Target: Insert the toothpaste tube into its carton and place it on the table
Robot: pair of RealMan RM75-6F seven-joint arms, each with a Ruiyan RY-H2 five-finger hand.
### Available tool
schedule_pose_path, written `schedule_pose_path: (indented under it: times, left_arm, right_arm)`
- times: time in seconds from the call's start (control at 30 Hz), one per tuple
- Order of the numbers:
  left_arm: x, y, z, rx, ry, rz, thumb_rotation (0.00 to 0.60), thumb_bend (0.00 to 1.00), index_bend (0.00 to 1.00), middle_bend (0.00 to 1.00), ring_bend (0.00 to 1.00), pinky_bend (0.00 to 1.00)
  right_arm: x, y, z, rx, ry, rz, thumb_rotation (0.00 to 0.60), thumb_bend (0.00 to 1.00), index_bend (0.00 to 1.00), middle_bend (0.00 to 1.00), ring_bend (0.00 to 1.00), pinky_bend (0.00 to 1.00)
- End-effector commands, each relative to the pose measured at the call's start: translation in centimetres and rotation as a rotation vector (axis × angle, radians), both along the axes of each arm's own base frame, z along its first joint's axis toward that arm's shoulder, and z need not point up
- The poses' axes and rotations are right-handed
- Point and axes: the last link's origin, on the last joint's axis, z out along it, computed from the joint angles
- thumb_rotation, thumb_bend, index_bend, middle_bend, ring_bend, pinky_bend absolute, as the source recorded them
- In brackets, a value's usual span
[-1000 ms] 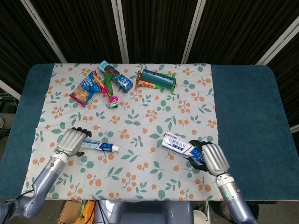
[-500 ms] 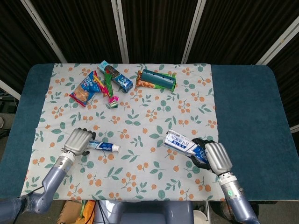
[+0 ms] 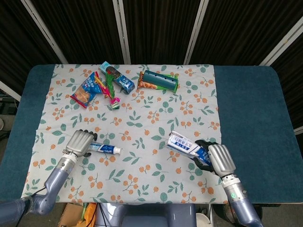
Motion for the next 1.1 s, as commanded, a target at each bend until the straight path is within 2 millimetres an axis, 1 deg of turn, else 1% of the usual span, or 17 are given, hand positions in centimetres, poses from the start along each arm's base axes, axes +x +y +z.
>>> schedule_pose_path:
  times: [0.03, 0.13, 0.2, 0.3, 0.4, 0.47, 0.6, 0.67, 0.8, 0.87, 0.97, 1.07, 1.1]
  left_arm:
    - [0.0, 0.0, -0.5, -0.005, 0.001, 0.003, 0.600, 0.19, 0.42, 0.44, 0.39, 0.43]
    - [0.3, 0.1, -0.9, 0.006, -0.005, -0.015, 0.600, 0.32, 0.53, 0.55, 0.49, 0.51]
    - [0.5, 0.1, -1.0, 0.013, -0.006, -0.031, 0.600, 0.41, 0.63, 0.66, 0.59, 0.60]
    - [1.0, 0.2, -0.7, 0.034, -0.020, -0.071, 0.600, 0.45, 0.71, 0.73, 0.66, 0.66]
    - [1.4, 0.3, -0.2, 0.052, -0.033, -0.110, 0.600, 0.46, 0.73, 0.75, 0.67, 0.67]
    - [1.9, 0.6, 0.6, 0.069, -0.040, -0.148, 0.600, 0.46, 0.73, 0.75, 0.67, 0.67]
    - [3.3, 1.7, 2.8, 0.107, -0.054, -0.240, 0.600, 0.46, 0.73, 0.75, 0.67, 0.67]
    - [4.5, 2.7, 4.5, 0.135, -0.058, -0.296, 0.600, 0.46, 0.73, 0.75, 0.67, 0.67]
    - [5.9, 3.8, 6.4, 0.154, -0.061, -0.358, 0.600, 0.46, 0.73, 0.75, 0.67, 0.67]
    - [7.2, 4.6, 8.0, 0.167, -0.064, -0.408, 0.600, 0.46, 0.73, 0.75, 0.67, 0.67]
    - [9.7, 5.8, 10.6, 0.161, -0.056, -0.501, 0.600, 0.46, 0.73, 0.75, 0.67, 0.67]
    - [10.8, 6.1, 11.5, 0.147, -0.050, -0.542, 0.600, 0.46, 0.73, 0.75, 0.67, 0.67]
    - [11.6, 6.2, 12.0, 0.144, -0.045, -0.572, 0.600, 0.46, 0.73, 0.75, 0.67, 0.67]
  right_arm:
    - [0.0, 0.0, 0.1, -0.003, -0.002, -0.002, 0.600, 0.44, 0.46, 0.53, 0.51, 0.47]
    - [-0.1, -0.2, 0.3, -0.007, -0.006, -0.008, 0.600, 0.45, 0.46, 0.53, 0.51, 0.47]
    - [-0.1, -0.2, 0.3, -0.008, -0.008, -0.011, 0.600, 0.45, 0.46, 0.53, 0.51, 0.47]
    - [-0.2, -0.3, 0.4, -0.012, -0.010, -0.013, 0.600, 0.46, 0.46, 0.53, 0.51, 0.47]
    - [-0.2, -0.3, 0.4, -0.013, -0.013, -0.016, 0.600, 0.46, 0.46, 0.53, 0.51, 0.47]
    - [-0.3, -0.3, 0.4, -0.013, -0.015, -0.018, 0.600, 0.46, 0.46, 0.53, 0.51, 0.47]
    - [-0.1, -0.1, 0.5, -0.013, -0.022, -0.014, 0.600, 0.46, 0.46, 0.53, 0.51, 0.47]
    - [0.1, 0.0, 0.6, -0.013, -0.030, -0.010, 0.600, 0.46, 0.46, 0.53, 0.51, 0.47]
    - [0.2, 0.2, 0.6, -0.010, -0.036, -0.004, 0.600, 0.46, 0.46, 0.53, 0.51, 0.47]
    - [0.4, 0.5, 0.6, -0.006, -0.039, 0.006, 0.600, 0.46, 0.46, 0.53, 0.51, 0.47]
    - [0.7, 0.9, 0.5, 0.004, -0.042, 0.026, 0.600, 0.46, 0.46, 0.53, 0.51, 0.47]
    - [0.8, 1.1, 0.5, 0.008, -0.042, 0.033, 0.600, 0.46, 0.46, 0.53, 0.51, 0.47]
    - [0.9, 1.2, 0.5, 0.011, -0.042, 0.036, 0.600, 0.46, 0.46, 0.53, 0.51, 0.47]
